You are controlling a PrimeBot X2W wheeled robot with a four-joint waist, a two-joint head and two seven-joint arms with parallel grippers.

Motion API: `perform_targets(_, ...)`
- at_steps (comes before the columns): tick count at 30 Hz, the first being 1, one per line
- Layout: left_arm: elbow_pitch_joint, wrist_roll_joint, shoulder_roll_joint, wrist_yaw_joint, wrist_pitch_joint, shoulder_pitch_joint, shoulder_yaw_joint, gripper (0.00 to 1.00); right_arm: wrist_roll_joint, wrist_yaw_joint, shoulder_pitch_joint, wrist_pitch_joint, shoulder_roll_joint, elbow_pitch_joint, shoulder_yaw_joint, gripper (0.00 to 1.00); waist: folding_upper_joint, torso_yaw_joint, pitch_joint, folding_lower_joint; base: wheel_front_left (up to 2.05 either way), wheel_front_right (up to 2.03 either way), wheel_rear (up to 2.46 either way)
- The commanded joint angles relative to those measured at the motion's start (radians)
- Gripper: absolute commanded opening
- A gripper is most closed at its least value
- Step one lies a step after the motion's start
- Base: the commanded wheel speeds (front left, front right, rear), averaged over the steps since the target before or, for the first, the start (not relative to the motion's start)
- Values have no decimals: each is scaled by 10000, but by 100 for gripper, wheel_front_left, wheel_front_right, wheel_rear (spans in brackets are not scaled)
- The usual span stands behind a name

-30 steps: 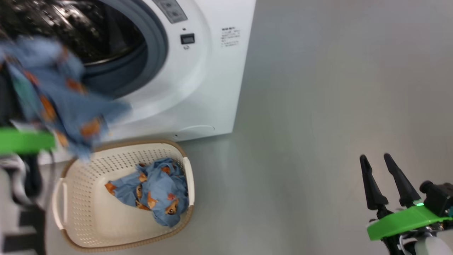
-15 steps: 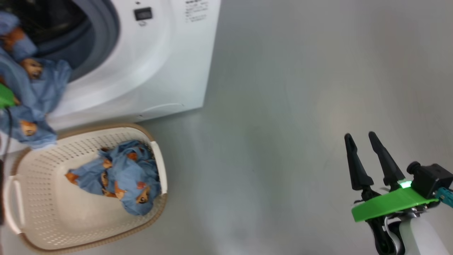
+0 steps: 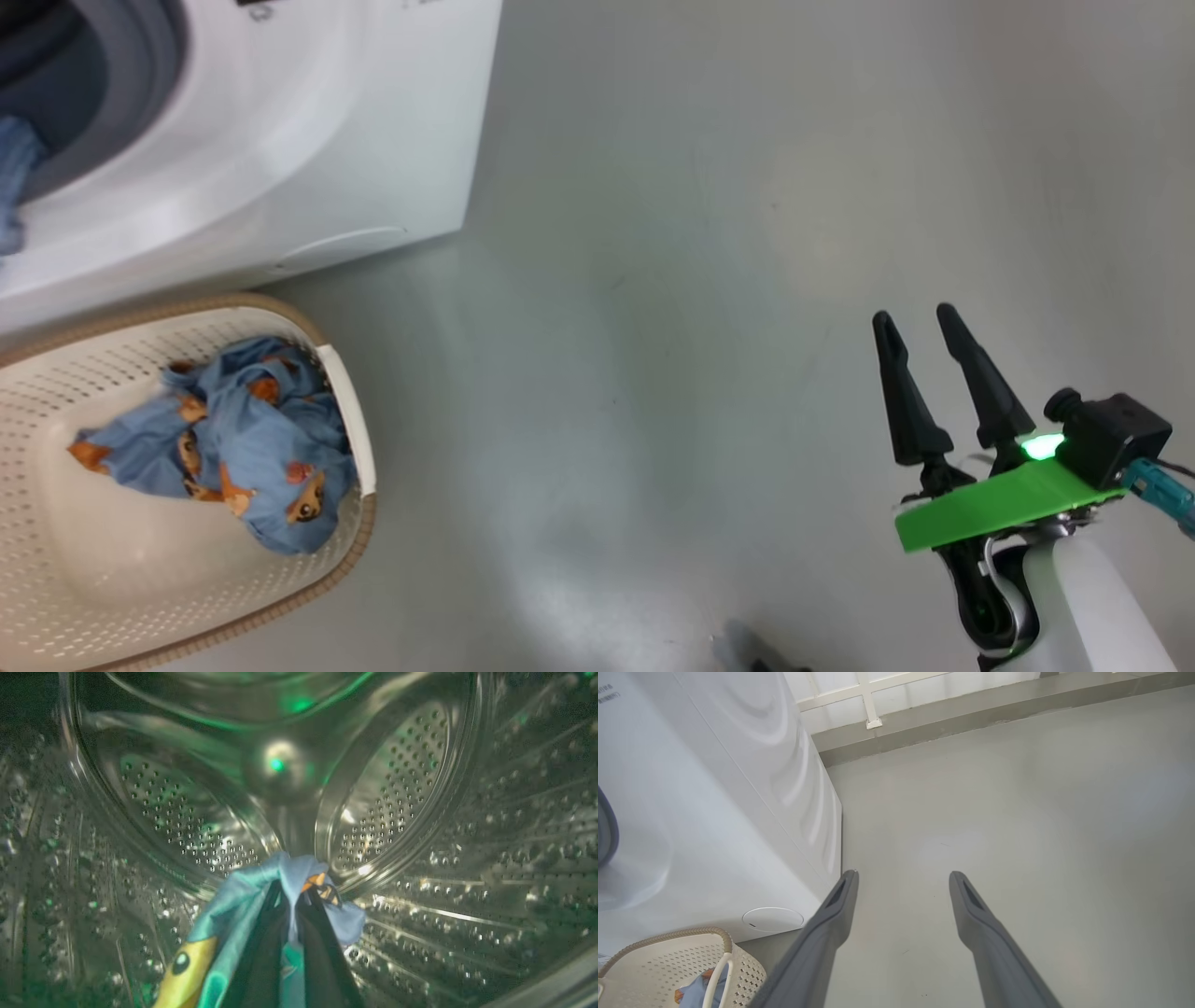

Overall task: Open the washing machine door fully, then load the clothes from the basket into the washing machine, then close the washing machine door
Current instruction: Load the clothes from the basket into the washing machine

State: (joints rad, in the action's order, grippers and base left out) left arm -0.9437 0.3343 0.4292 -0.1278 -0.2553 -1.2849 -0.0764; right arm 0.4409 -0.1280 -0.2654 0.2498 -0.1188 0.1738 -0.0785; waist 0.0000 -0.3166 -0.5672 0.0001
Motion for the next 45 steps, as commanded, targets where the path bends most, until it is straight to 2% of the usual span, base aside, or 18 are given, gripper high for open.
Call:
perform_targets(1,628,-147,599,14,-57,-222,239,0,46,-27,-43,120,-34,-263,-177,100,0,-140,-231,-1,0,0,0)
perform_targets(5,1576,-374,510,91,-61,145,798,0,35,-27,-147,120,12,-297,-140,100,0,-155,-367,-1,0,0,0)
perform_targets(6,1458,-417,461,89,-61,302,851,42,28,-27,-149,120,17,-288,-129,100,0,-145,-363,-1,0,0,0)
perform_targets(7,1428,-539,466,85,-62,406,837,100,22,-27,-152,120,25,-281,-123,100,0,-135,-370,-1,0,0,0)
perform_targets(22,1102,-821,-27,19,-64,1198,1565,100,-34,-27,-235,120,-79,-269,-153,100,0,181,-251,-1,0,0,0)
perform_targets(27,1212,-735,-361,-5,-64,1818,1893,100,-45,-27,-196,120,-151,-269,-160,100,0,353,-116,-1,0,0,0)
perform_targets(36,2184,-526,-1288,-24,-64,3578,2462,100,-90,-27,-156,120,-350,-291,-132,100,0,823,131,-1,0,0,0)
perform_targets(45,3888,-458,-1846,-27,-64,5933,2584,100,-114,-27,-127,120,-568,-335,-6,100,0,1222,228,-1,0,0,0)
